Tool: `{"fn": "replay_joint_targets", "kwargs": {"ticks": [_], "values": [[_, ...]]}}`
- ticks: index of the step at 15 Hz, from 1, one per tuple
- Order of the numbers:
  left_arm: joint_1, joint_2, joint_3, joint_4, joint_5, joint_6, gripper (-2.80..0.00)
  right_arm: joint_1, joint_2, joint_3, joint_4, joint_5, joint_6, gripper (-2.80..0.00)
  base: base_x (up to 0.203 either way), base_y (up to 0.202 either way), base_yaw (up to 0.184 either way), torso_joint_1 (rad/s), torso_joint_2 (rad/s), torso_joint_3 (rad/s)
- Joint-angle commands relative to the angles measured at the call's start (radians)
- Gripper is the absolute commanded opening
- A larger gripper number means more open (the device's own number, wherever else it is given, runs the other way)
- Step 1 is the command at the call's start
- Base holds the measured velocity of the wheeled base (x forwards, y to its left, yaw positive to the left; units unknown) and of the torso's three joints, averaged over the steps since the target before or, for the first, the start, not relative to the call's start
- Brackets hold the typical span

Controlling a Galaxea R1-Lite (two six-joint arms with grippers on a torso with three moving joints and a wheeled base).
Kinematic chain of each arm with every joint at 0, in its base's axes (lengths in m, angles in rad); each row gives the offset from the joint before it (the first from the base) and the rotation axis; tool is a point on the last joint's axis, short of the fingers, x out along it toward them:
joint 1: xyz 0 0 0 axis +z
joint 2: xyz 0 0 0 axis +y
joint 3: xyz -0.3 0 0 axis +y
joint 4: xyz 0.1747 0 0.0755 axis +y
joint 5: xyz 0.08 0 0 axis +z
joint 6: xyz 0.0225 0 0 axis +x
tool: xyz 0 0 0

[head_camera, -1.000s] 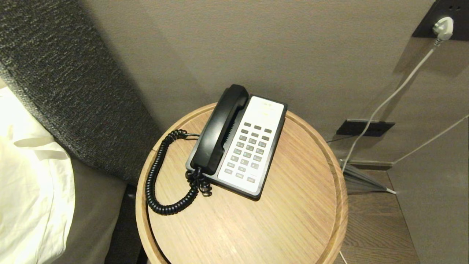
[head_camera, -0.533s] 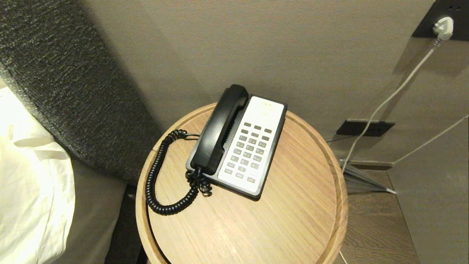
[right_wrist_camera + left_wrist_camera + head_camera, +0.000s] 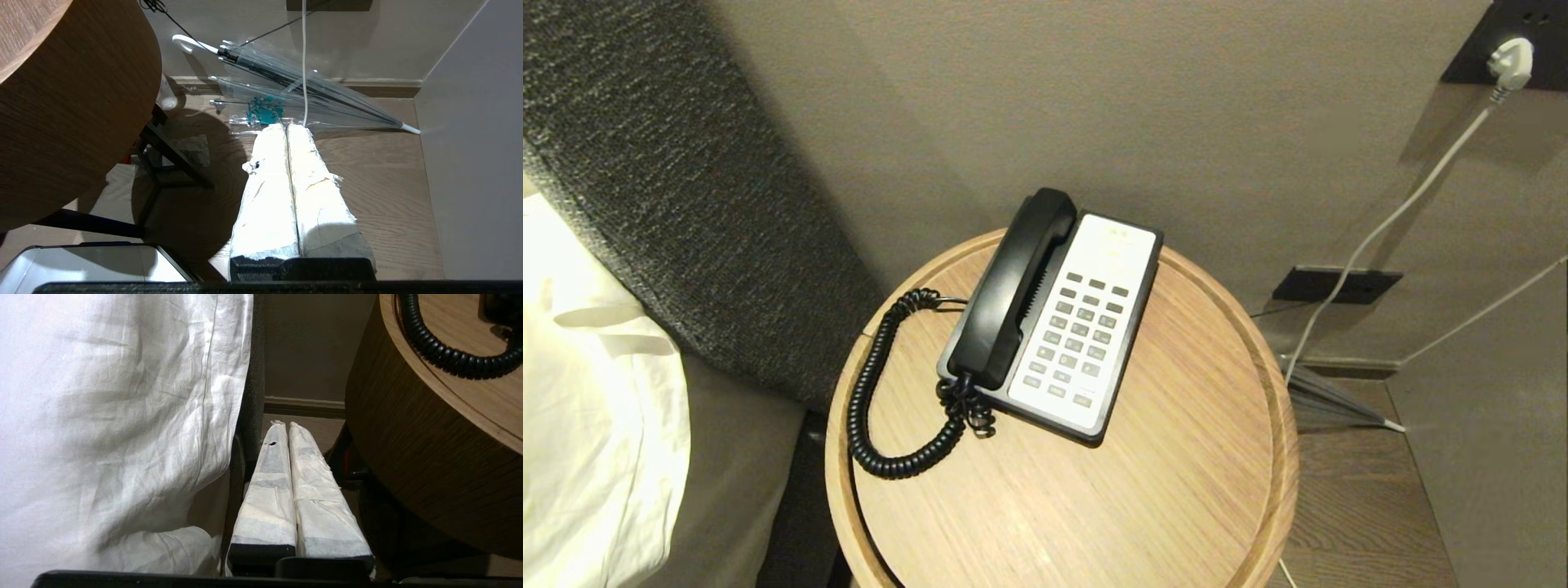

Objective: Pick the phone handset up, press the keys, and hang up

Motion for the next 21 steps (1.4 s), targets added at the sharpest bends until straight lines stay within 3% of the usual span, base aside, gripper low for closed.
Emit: {"fn": "replay_joint_targets", "kwargs": {"ticks": [1, 21], "values": [[0.000, 0.001, 0.040, -0.001, 0.002, 0.000, -2.80, 0.000, 0.003, 0.000, 0.001, -0.003, 0.005, -2.80, 0.000, 0.000, 0.000, 0.000, 0.00, 0.000], [0.000, 0.001, 0.040, -0.004, 0.002, -0.023, -2.80, 0.000, 0.003, 0.000, 0.002, -0.003, 0.007, -2.80, 0.000, 0.000, 0.000, 0.000, 0.00, 0.000]]}}
